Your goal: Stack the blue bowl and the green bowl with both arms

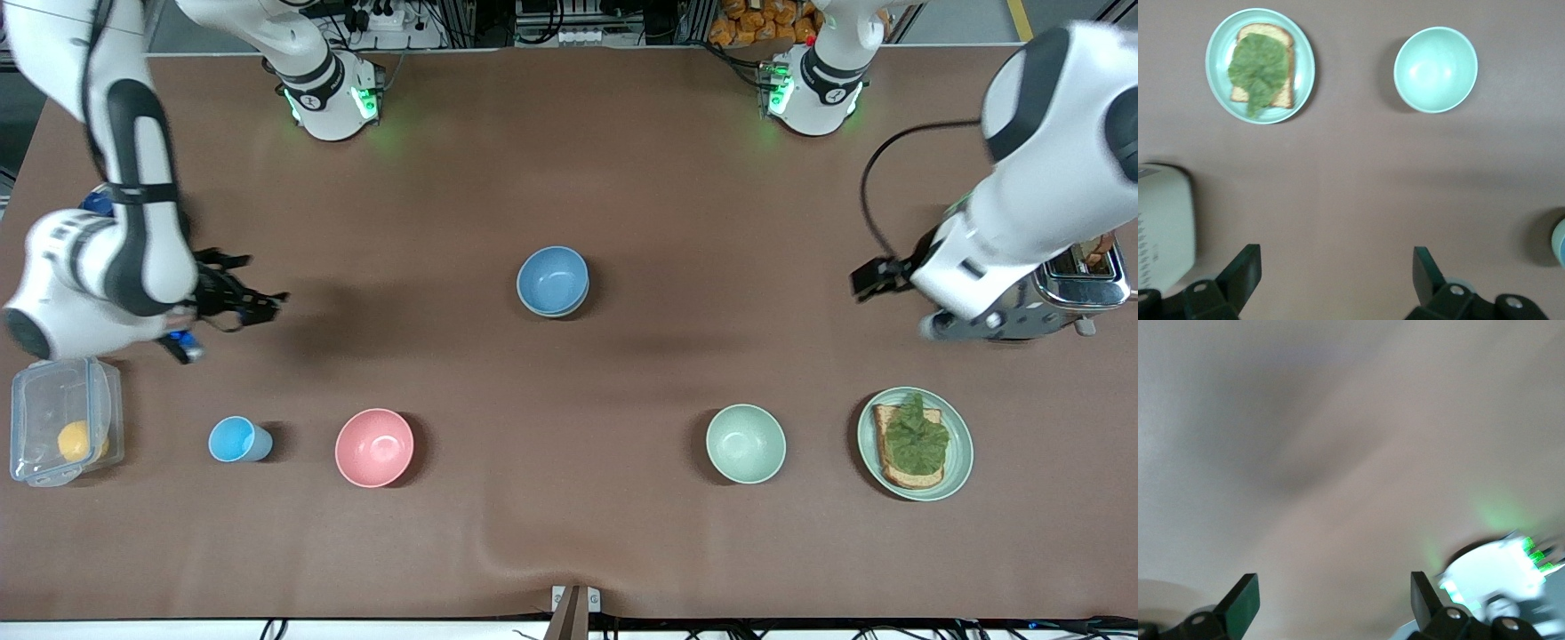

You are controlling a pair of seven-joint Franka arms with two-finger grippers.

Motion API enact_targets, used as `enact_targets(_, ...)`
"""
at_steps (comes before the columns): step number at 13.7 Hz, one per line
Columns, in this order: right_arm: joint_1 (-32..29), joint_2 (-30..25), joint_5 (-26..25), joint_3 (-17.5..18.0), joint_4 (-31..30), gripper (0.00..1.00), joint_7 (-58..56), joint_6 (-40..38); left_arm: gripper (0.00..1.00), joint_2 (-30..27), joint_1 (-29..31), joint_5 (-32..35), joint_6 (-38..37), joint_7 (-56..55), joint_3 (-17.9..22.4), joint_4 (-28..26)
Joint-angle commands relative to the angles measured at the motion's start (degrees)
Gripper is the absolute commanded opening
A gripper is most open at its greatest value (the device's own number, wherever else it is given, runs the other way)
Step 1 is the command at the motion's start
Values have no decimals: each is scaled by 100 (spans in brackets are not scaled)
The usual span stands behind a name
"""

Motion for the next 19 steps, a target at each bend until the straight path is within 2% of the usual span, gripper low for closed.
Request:
enact_targets(1, -657, -318, -493, 187, 399, 100, -1449, -189, 100, -587, -645, -290, -427, 371, 976, -278)
enact_targets(2, -816, -336, -554, 195, 540, 100, -1933, -189, 100, -675, -866, -317, -525, 389, 1267, -270)
enact_targets(4, -1080, -450, -852, 431, 760, 100, -2272, -181, 100, -833, -991, -317, -604, 398, 1410, -252)
enact_targets(5, -1316, -624, -1115, 790, 891, 100, -2281, -181, 100, -869, -991, -317, -605, 424, 1410, -235)
enact_targets(7, -1704, -1046, -1240, 1502, 1103, 100, -2255, -198, 100, -878, -1000, -317, -605, 739, 1410, -164)
enact_targets(9, -1706, -1293, -1258, 1742, 1384, 100, -2237, -260, 100, -1000, -1000, -326, -631, 829, 1410, -147)
enact_targets(14, -1740, -2014, -1240, 2339, 1569, 100, -2290, 38, 100, -1054, -965, -326, -824, 952, 1393, -76)
enact_targets(17, -1732, -2138, -2099, 2874, 1578, 100, -2220, 92, 100, -1045, -938, -440, -842, 1066, 1384, -76)
enact_targets(18, -1758, -2147, -2197, 3041, 1657, 100, -2211, 109, 100, -1054, -938, -449, -842, 1110, 1367, -76)
enact_targets(19, -1845, -2155, -2207, 3061, 1701, 100, -2202, 127, 100, -1054, -947, -449, -842, 1162, 1358, -76)
